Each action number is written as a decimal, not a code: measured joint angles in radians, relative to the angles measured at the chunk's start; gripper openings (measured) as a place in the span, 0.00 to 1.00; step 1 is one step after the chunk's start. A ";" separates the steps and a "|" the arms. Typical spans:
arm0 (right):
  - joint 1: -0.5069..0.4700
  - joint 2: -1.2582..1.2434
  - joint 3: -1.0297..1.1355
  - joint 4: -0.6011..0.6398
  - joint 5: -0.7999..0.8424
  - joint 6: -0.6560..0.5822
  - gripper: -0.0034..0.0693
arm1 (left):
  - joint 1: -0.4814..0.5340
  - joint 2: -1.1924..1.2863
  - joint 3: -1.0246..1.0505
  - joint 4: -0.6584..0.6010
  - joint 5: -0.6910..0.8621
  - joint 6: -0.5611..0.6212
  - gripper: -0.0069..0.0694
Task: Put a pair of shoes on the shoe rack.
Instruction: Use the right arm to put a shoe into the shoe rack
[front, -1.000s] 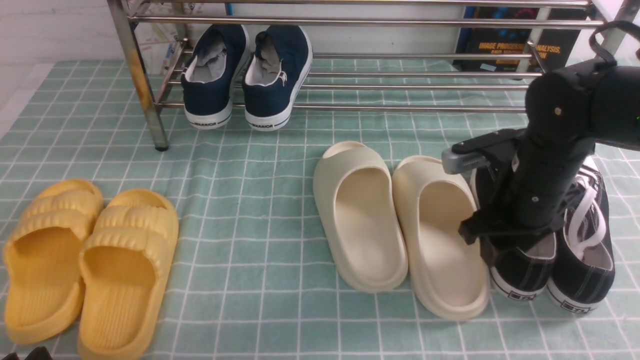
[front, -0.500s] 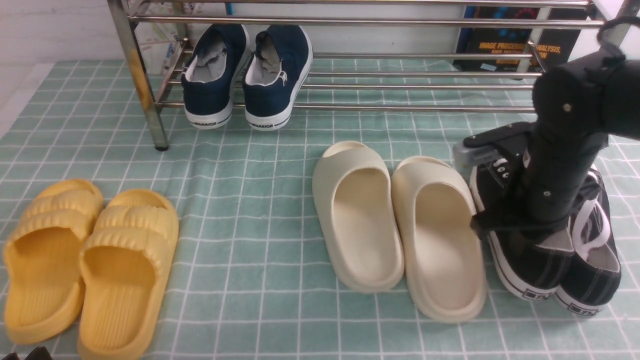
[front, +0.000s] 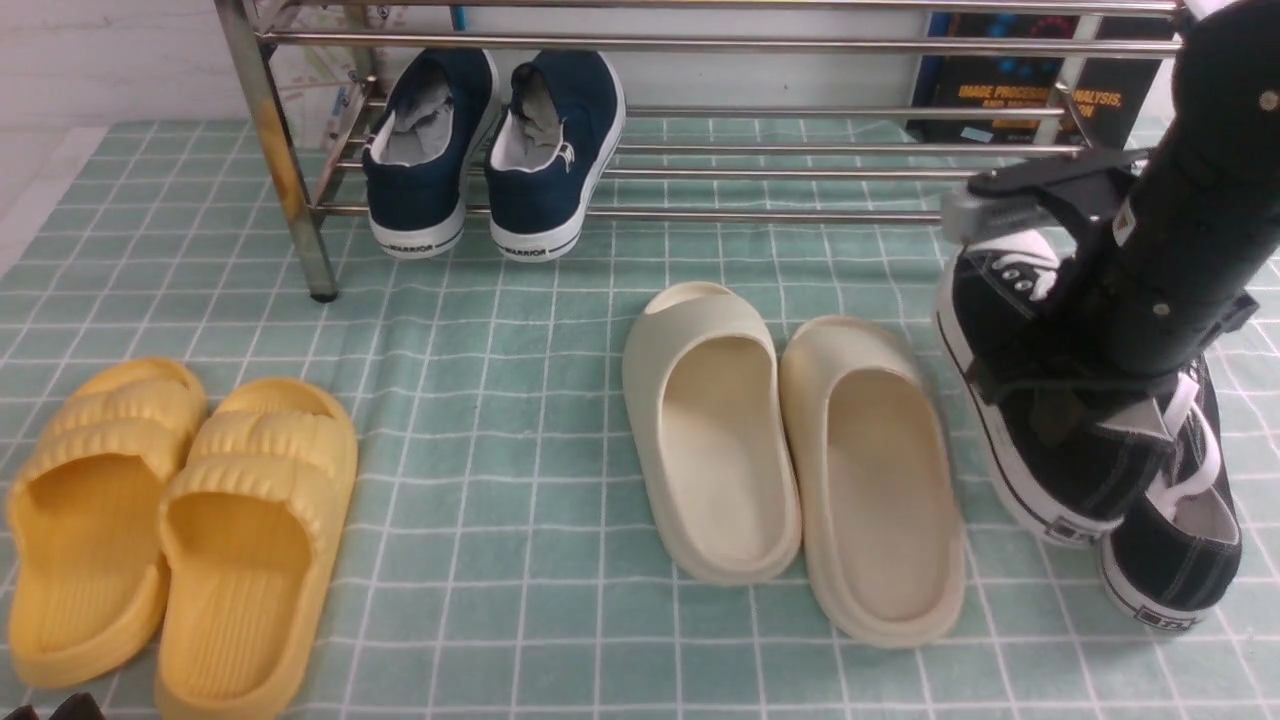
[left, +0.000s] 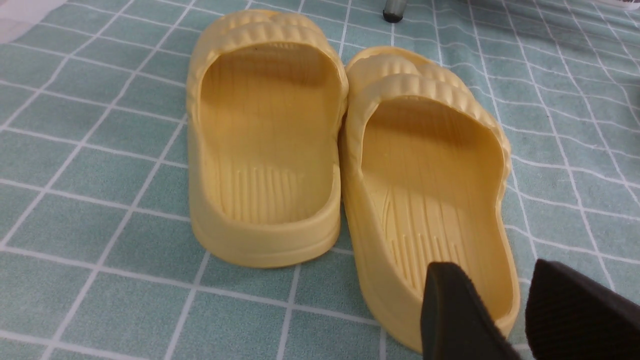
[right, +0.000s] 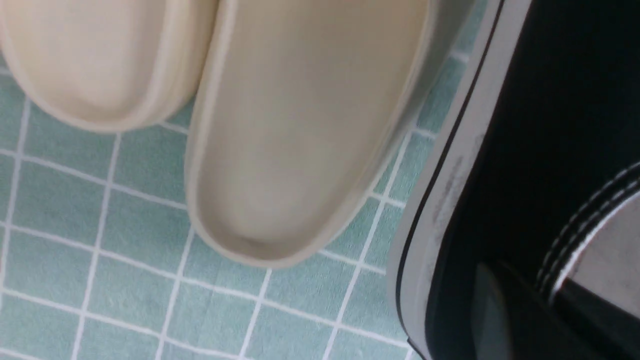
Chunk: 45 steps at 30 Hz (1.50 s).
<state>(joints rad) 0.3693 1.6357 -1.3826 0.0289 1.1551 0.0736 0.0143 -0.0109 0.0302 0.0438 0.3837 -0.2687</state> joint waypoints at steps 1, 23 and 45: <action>0.000 0.007 -0.029 -0.005 0.000 -0.002 0.07 | 0.000 0.000 0.000 0.000 0.000 0.000 0.40; 0.000 0.467 -0.710 -0.029 0.113 -0.106 0.07 | 0.000 0.000 0.000 0.000 0.000 0.000 0.40; 0.000 0.610 -0.889 -0.120 0.088 -0.108 0.07 | 0.000 0.000 0.000 0.000 0.000 0.000 0.40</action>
<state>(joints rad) 0.3693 2.2455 -2.2715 -0.0912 1.2427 -0.0341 0.0143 -0.0109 0.0302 0.0438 0.3837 -0.2687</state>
